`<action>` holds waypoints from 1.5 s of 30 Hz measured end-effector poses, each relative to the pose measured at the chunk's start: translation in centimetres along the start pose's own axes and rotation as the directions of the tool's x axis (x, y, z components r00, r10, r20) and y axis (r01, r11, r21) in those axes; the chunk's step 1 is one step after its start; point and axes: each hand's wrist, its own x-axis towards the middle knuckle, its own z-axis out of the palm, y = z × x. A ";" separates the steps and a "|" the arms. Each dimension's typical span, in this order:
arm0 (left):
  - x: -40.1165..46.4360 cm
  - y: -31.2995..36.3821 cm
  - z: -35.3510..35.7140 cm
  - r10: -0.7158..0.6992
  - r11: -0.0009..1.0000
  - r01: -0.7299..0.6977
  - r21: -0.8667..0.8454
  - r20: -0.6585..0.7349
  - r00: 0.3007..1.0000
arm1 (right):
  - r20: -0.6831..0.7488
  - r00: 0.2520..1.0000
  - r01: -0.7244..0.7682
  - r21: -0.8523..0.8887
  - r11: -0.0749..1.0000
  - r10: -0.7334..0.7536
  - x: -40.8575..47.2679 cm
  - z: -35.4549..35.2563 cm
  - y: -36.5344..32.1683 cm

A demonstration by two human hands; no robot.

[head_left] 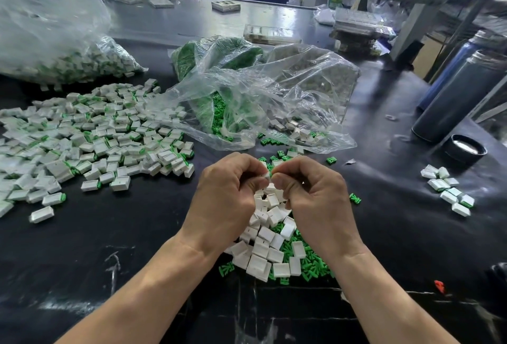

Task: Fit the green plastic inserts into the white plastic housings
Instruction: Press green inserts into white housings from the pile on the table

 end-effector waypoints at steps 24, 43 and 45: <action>-0.3 1.3 1.1 -0.138 0.903 0.198 -0.380 0.181 0.974 | 0.131 0.941 -0.339 0.318 0.886 0.313 0.1 1.0 -1.4; -0.6 1.4 1.5 -0.114 0.869 0.186 -0.459 0.180 0.977 | -0.064 0.979 -0.165 0.329 0.930 0.196 -0.4 2.3 -1.9; -0.5 1.3 1.4 -0.149 0.849 0.223 -0.480 0.187 0.971 | 0.014 0.963 -0.251 0.407 0.878 0.269 -0.4 2.2 -2.0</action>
